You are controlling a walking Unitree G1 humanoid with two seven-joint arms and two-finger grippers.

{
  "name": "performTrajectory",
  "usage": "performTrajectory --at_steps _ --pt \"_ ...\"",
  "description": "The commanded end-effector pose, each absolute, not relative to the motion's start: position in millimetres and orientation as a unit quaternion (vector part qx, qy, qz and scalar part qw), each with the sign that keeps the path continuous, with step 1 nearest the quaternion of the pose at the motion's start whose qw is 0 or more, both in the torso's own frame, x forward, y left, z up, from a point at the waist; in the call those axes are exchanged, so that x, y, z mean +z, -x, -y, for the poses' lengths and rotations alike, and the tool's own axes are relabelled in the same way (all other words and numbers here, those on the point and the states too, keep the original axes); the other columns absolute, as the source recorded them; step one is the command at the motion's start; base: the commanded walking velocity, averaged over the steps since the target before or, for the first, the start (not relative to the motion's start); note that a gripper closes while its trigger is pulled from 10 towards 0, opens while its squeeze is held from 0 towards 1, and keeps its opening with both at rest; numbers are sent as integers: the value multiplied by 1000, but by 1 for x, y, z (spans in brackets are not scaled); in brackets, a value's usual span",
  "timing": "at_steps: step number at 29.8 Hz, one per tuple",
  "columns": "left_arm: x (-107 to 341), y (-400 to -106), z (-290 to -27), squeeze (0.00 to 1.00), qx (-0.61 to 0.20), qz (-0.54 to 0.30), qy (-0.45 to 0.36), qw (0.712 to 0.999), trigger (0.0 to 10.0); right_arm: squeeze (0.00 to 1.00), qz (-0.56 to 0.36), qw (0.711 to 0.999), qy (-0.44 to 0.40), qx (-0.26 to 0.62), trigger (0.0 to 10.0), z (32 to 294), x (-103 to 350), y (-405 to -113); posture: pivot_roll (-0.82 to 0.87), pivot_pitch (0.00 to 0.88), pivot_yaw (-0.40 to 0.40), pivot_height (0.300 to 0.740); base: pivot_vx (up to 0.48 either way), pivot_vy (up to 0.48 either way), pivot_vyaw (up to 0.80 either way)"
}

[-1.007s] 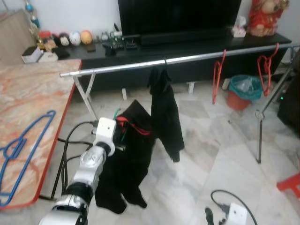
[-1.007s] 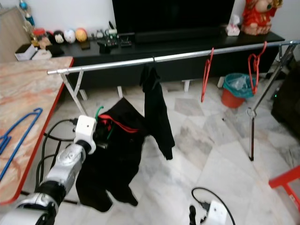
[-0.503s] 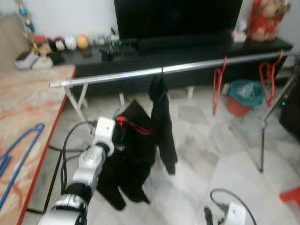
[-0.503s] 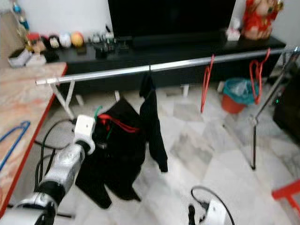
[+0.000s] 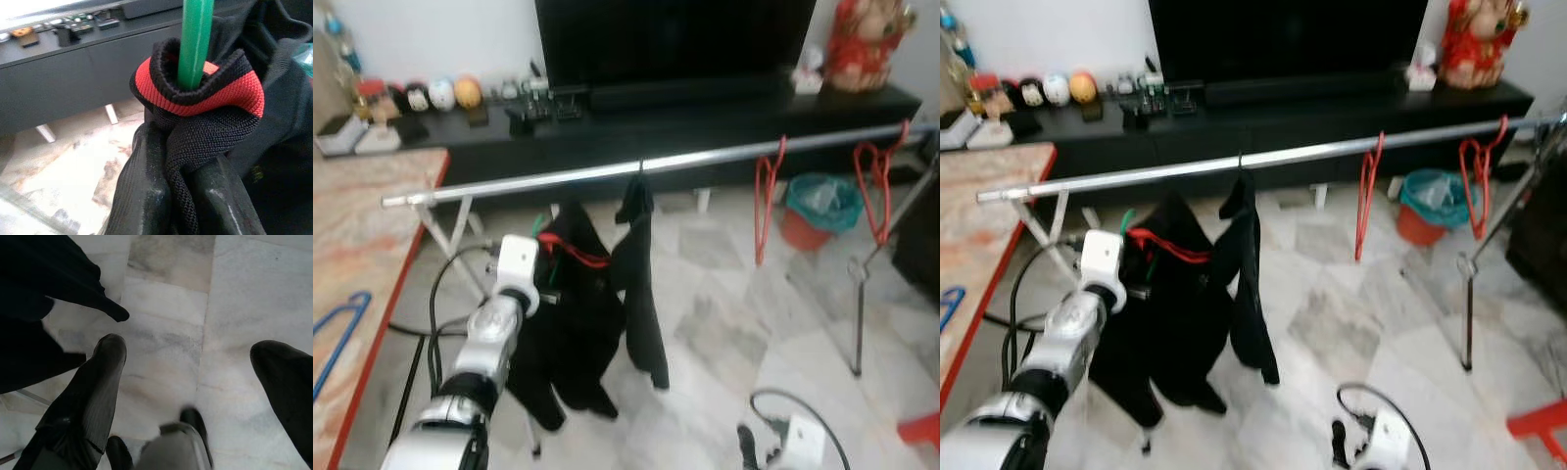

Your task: Hang hanger

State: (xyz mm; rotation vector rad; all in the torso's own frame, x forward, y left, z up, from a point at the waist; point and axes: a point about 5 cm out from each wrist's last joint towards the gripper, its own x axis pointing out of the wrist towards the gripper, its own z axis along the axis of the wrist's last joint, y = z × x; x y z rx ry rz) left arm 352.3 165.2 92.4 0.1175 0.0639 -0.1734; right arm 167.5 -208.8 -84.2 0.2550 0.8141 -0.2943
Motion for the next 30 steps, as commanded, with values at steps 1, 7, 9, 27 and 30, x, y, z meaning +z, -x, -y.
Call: performTrajectory --at_steps 1,7,9,27,30 --pt "100 -357 -160 0 -91 -18 -60 994 10000 0 -393 901 -116 -142 10000 213 -84 -166 -13 0 34 740 326 0 425" --pt "100 -357 -160 0 -92 -18 -61 994 10000 0 -393 899 -124 -146 10000 212 -85 -165 -14 0 35 740 327 0 459" --pt "100 -357 -158 0 -94 -18 -61 994 10000 0 -394 899 -123 -147 10000 212 -85 -165 -14 0 35 740 328 0 0" --pt "98 -354 -134 0 -188 -27 -37 981 10000 0 -396 898 -124 -147 10000 209 -85 -165 -13 3 52 740 120 0 0" --pt "93 -352 -129 0 -211 -45 -56 975 10000 0 -396 898 -125 -146 10000 208 -85 -165 -11 5 49 740 0 0 0"
